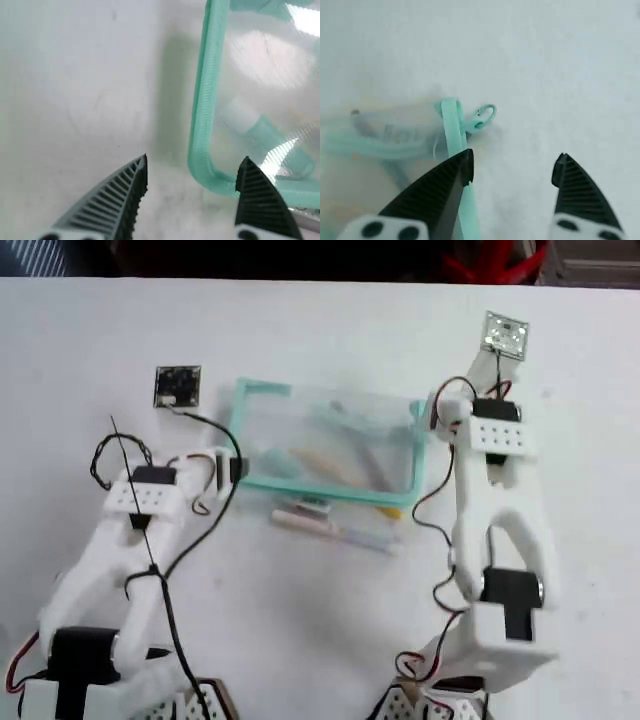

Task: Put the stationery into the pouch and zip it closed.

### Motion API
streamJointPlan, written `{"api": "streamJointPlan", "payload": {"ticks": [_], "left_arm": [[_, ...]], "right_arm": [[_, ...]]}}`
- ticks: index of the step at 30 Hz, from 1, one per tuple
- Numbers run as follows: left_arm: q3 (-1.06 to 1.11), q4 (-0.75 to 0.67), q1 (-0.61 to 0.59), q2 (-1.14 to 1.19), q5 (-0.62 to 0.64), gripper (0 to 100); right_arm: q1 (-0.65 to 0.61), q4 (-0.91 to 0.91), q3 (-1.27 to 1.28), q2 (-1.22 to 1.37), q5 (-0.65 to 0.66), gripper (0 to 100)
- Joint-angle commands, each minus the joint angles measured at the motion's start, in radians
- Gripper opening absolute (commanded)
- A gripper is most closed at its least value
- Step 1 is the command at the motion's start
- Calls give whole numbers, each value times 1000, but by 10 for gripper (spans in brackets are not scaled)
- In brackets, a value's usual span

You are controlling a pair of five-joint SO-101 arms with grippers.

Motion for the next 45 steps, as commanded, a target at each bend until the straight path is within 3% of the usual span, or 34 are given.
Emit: {"api": "streamJointPlan", "payload": {"ticks": [1, 5, 16, 22, 28, 32, 34, 42, 45], "left_arm": [[-11, -17, -4, -7, 11, 286], [-12, -17, -1, -7, 11, 286], [-5, -46, -2, -10, 11, 286], [-5, -46, -2, -7, 11, 286], [-5, -46, -2, -7, 11, 286], [-5, -46, -2, -7, 11, 286], [-5, -46, -2, -7, 11, 286], [-5, -43, 8, -7, 6, 287], [-5, -17, 25, -8, 3, 290]], "right_arm": [[7, 7, -144, 90, -235, 260], [2, 1, -230, 194, -420, 261], [-25, 7, -417, 420, -427, 255], [-22, 7, -516, 529, -425, 94], [-24, 7, -603, 608, -325, 81], [-28, 19, -617, 622, -307, 9], [-27, 61, -621, 610, -307, 24], [-25, 291, -674, 423, -298, 18], [-24, 308, -674, 315, -193, 18]]}}
